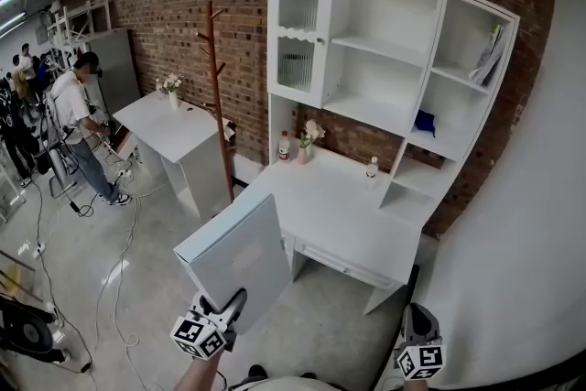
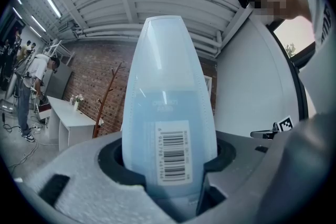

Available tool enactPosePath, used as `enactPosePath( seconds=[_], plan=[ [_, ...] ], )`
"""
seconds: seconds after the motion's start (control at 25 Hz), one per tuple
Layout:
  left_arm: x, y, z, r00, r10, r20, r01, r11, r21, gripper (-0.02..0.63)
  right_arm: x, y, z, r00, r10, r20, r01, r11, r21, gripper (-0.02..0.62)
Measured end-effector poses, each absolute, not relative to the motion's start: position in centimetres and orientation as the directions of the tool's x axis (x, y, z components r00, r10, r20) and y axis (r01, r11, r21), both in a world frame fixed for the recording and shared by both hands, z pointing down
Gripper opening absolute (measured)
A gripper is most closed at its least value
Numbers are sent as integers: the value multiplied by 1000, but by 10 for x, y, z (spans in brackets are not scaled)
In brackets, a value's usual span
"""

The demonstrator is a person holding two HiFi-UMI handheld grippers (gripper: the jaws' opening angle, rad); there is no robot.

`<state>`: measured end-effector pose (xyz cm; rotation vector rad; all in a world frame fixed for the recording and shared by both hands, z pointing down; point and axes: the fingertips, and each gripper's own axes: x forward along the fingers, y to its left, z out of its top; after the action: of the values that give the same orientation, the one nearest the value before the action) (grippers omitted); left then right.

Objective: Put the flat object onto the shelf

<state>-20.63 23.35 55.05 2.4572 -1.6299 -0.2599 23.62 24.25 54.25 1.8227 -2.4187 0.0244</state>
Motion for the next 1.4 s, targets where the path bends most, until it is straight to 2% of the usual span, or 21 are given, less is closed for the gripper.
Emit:
enactPosePath(
  seconds=[0.72, 1.4],
  plan=[
    [-139, 239, 562, 346, -937, -38, -905, -344, 251, 285, 286, 222, 554, -348, -929, 127, -930, 360, 80, 32],
    [-151, 188, 559, 368, -929, -39, -900, -366, 236, 285, 266, 175, 559, -340, -931, 135, -932, 353, 83, 32]
  ],
)
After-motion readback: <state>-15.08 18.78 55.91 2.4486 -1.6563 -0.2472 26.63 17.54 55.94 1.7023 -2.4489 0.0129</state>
